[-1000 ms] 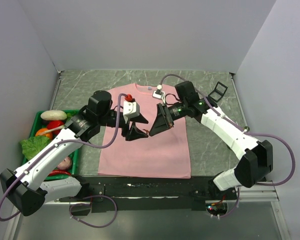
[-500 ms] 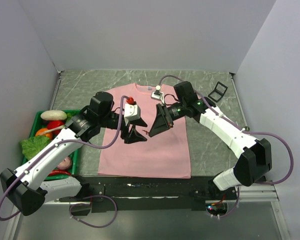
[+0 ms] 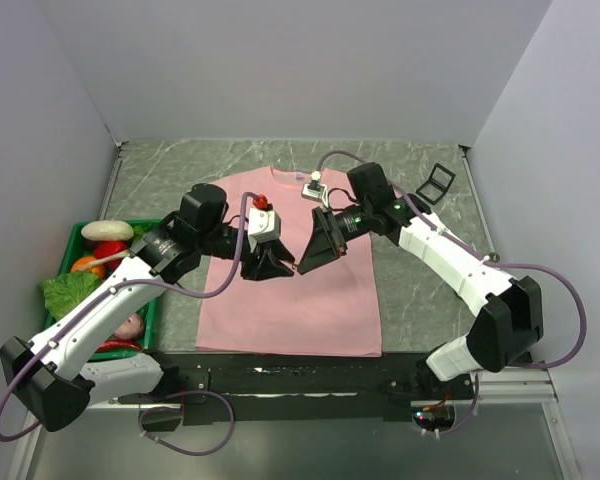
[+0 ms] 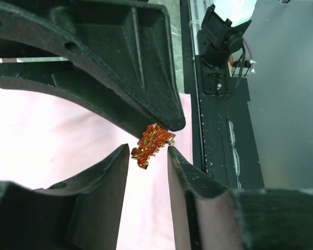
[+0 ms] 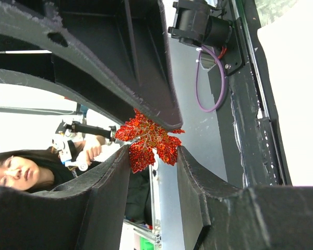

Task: Pin the brooch onto the clothing
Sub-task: Pass from the right arm to the left

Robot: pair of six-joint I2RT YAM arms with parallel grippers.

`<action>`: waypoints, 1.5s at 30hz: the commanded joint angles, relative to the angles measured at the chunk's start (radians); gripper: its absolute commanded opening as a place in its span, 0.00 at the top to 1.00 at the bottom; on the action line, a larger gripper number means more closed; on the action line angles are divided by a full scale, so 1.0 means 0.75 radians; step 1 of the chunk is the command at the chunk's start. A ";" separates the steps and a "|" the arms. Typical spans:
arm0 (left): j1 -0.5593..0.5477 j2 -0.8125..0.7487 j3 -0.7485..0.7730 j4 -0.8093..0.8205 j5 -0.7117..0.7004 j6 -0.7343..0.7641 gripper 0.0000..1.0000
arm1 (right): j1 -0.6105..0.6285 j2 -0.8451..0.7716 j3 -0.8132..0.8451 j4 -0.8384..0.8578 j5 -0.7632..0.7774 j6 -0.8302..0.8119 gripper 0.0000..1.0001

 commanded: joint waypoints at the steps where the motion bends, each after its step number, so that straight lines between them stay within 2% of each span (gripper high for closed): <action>1: -0.015 0.000 0.034 0.067 0.070 -0.003 0.61 | 0.008 0.009 0.025 0.023 -0.044 0.010 0.69; 2: -0.019 0.002 0.034 0.073 0.076 -0.007 0.63 | 0.010 0.011 0.021 0.027 -0.046 0.014 0.69; 5: -0.029 0.004 0.024 0.099 0.101 -0.024 0.78 | 0.010 0.013 0.016 0.033 -0.044 0.014 0.69; 6: -0.031 0.004 0.022 0.103 0.097 -0.024 0.88 | 0.006 0.015 0.018 0.027 -0.044 0.008 0.69; 9: -0.049 0.012 0.017 0.095 0.079 -0.022 0.99 | 0.008 0.021 0.016 0.029 -0.044 0.006 0.69; 18: -0.058 0.014 0.017 0.105 0.081 -0.030 0.99 | -0.022 0.017 0.008 0.056 -0.052 0.020 0.66; 23: -0.058 0.027 -0.013 0.258 0.081 -0.201 0.99 | -0.074 0.001 -0.037 0.133 -0.040 0.051 0.59; 27: -0.058 0.074 -0.013 0.330 -0.013 -0.336 0.99 | -0.102 -0.024 -0.047 0.134 0.040 0.012 0.38; 30: -0.058 0.074 -0.025 0.396 -0.062 -0.394 0.99 | -0.133 -0.052 -0.075 0.201 0.065 0.026 0.34; 37: -0.055 0.131 -0.034 0.459 -0.142 -0.610 0.99 | -0.192 -0.101 -0.127 0.283 0.128 0.049 0.30; 42: -0.049 0.207 0.005 0.410 -0.197 -0.668 0.99 | -0.241 -0.222 -0.163 0.279 0.353 -0.059 0.29; 45: -0.039 0.200 -0.005 0.431 -0.206 -0.696 0.99 | -0.266 -0.287 -0.235 0.354 0.384 -0.062 0.29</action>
